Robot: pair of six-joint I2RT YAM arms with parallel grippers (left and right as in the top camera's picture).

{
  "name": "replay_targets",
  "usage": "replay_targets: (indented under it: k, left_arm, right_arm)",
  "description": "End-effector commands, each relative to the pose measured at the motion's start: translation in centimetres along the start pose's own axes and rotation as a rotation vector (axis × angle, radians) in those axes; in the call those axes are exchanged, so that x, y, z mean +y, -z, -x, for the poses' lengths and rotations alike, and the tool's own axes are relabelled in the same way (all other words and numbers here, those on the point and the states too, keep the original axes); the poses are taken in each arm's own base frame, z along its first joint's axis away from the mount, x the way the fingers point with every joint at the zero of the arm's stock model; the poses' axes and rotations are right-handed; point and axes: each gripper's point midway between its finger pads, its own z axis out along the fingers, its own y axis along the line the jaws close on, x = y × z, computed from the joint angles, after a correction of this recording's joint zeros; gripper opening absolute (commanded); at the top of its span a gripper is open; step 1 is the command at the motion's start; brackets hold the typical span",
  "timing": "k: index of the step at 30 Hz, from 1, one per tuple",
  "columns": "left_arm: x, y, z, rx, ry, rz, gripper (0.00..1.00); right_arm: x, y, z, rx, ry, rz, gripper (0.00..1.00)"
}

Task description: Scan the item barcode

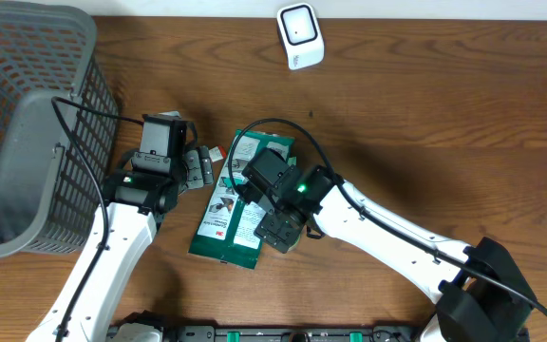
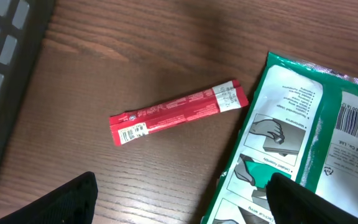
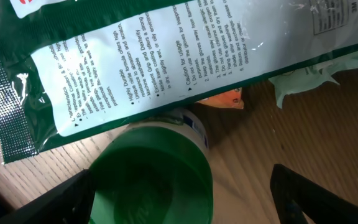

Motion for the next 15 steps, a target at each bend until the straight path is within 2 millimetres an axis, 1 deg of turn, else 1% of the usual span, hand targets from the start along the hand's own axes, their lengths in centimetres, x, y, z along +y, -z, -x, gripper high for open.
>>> replay_targets:
  k: [1,6,10,12,15]
  left_arm:
    - [0.0,0.3,0.7,-0.015,0.012,0.0,0.88]
    - [0.0,0.3,0.7,-0.015,0.012,0.0,0.88]
    - [0.0,0.3,0.7,-0.015,0.011,0.0,0.88]
    - [0.0,0.3,0.7,-0.015,0.011,0.0,0.88]
    - [0.0,0.3,0.7,-0.015,0.012,0.0,0.88]
  right_arm:
    - [-1.0,-1.0,-0.7,0.048,0.023,-0.063,0.87]
    - [-2.1,-0.5,0.1,0.021,0.011,-0.103,0.87]
    - [-2.3,0.8,1.5,-0.016,0.008,-0.107,0.88]
    - [-2.1,1.4,2.1,-0.032,0.008,-0.096,0.89]
    - [-1.2,1.6,2.5,-0.048,0.01,-0.042,0.91]
